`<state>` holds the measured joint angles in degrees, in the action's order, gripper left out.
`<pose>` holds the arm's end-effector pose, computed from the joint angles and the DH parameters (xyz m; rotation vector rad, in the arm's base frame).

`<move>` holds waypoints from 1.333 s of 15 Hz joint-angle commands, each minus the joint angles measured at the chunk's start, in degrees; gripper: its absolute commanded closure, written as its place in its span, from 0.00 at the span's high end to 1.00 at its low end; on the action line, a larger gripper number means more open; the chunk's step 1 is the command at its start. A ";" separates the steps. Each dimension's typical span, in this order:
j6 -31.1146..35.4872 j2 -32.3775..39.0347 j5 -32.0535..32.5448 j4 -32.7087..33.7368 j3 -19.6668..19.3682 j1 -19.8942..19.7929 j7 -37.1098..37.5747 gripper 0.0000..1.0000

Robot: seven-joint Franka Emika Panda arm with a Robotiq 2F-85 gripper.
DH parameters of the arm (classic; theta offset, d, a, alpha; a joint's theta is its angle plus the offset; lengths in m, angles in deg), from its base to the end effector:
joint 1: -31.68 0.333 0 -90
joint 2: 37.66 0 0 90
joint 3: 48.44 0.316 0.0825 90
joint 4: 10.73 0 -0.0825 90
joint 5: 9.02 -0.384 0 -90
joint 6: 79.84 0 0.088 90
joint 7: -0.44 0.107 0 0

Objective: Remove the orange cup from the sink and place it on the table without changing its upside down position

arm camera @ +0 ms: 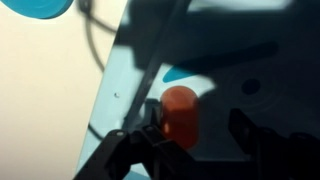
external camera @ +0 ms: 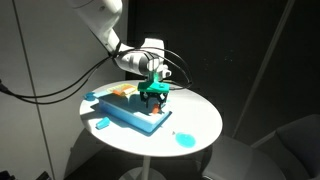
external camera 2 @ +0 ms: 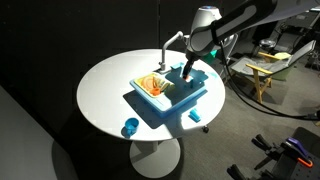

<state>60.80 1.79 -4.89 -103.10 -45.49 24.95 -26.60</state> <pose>0.7072 -0.0519 0.2383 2.9993 0.6769 0.2231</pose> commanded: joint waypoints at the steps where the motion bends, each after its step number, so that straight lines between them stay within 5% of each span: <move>1: -0.48 1.01 0.12 2.19 0.75 -0.62 -0.51 0.41; 5: -0.45 0.96 0.21 2.31 0.76 -0.52 -0.47 0.14; 20: 0.14 -0.59 0.29 1.25 1.61 -0.19 -0.68 0.14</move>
<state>60.80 1.75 -4.89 -102.25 -44.46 24.99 -26.60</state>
